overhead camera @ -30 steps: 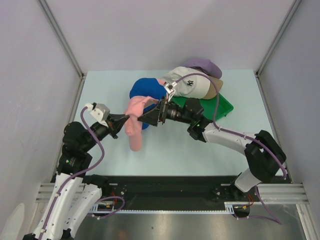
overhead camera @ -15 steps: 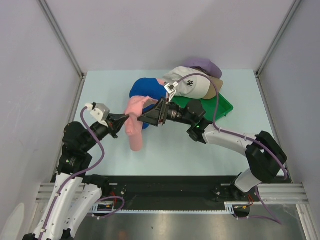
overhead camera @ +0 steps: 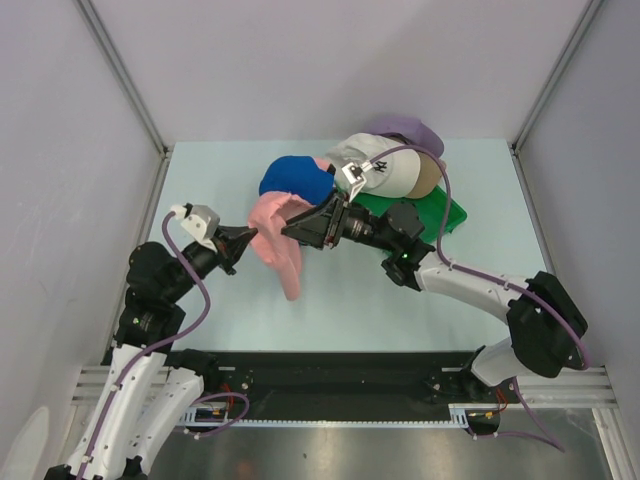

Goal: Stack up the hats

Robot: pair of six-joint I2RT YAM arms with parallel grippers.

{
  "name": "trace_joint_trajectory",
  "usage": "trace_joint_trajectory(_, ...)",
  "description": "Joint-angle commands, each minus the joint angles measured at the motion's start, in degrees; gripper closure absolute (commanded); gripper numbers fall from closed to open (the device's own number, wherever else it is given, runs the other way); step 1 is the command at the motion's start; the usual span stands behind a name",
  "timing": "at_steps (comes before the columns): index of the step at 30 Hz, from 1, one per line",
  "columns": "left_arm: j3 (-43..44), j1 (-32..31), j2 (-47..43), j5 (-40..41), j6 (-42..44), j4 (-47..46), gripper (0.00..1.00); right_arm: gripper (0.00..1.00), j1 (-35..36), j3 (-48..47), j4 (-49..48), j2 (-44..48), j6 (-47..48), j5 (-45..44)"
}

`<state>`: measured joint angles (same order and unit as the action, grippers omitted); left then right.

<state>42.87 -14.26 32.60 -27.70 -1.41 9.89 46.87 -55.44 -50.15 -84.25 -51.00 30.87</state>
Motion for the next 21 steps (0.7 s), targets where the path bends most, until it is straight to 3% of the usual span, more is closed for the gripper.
trace_joint_trajectory(1,-0.07,0.2,0.18,-1.74,0.71,-2.51,1.0,0.54,0.15,-0.63,-8.29,-1.53,-2.17,-0.55)
trace_joint_trajectory(4,-0.07,0.2,0.45,-1.65,0.71,-2.51,1.0,0.59,0.41,-0.81,-12.06,-3.2,-4.18,0.06)
trace_joint_trajectory(8,0.37,0.29,0.71,2.73,0.71,-1.63,1.0,0.8,1.11,0.15,-17.16,-3.91,-5.77,0.24)
trace_joint_trajectory(10,0.63,0.29,1.15,6.34,0.71,-0.67,1.0,0.84,1.9,0.86,-17.35,-2.86,-4.29,-0.02)
trace_joint_trajectory(21,1.07,0.29,2.12,6.18,0.62,-0.31,1.0,0.76,3.49,3.15,-17.7,-0.48,-0.33,-1.69)
